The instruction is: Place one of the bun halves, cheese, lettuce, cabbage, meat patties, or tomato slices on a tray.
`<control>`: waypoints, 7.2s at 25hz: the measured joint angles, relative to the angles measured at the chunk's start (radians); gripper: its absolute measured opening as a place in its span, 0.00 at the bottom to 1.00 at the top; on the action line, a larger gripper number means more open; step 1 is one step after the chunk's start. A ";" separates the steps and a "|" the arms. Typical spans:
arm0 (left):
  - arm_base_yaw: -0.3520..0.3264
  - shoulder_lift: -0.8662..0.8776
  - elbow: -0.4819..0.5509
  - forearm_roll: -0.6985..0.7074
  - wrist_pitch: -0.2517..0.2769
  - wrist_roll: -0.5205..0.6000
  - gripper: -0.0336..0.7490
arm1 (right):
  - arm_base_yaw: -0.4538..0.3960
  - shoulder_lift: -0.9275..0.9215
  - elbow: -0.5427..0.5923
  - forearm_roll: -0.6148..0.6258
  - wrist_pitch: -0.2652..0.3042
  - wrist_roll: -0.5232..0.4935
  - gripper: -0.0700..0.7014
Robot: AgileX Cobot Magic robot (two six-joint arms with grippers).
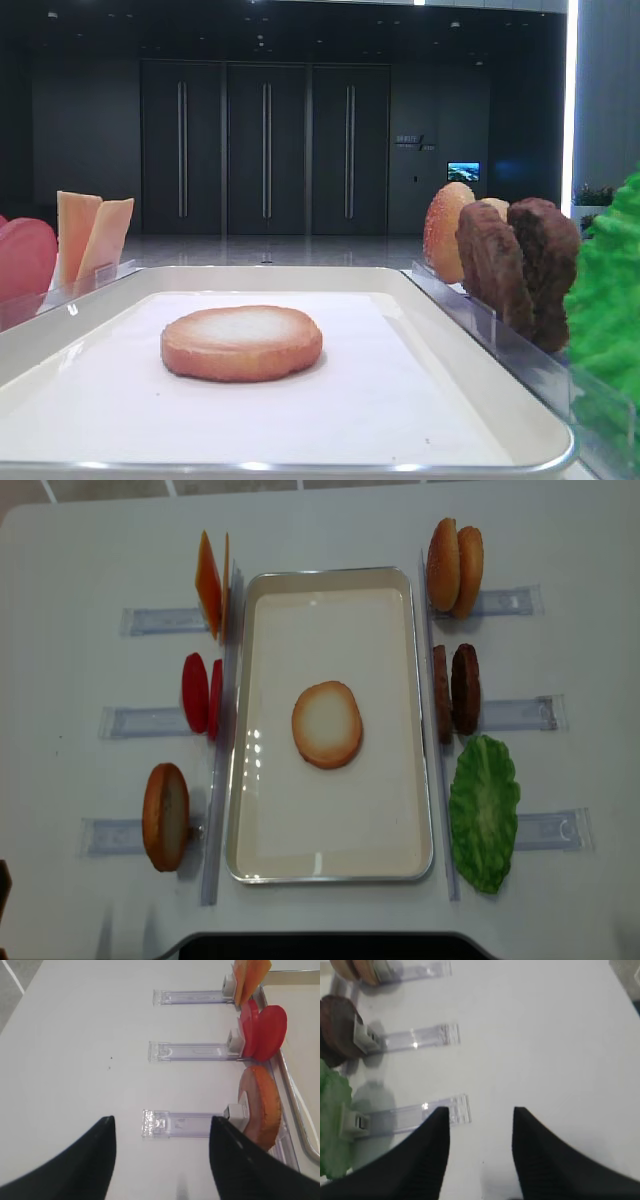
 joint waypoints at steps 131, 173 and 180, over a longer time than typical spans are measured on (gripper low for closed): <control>0.000 0.000 0.000 0.000 0.000 0.000 0.62 | 0.788 1.551 -0.912 0.430 -0.256 0.047 0.12; 0.000 0.000 0.000 0.000 0.000 0.000 0.62 | 0.781 1.638 -0.915 0.013 -0.255 0.005 0.58; 0.000 0.000 0.000 0.000 0.000 0.000 0.62 | 0.771 1.568 -1.047 -0.133 0.001 0.106 0.62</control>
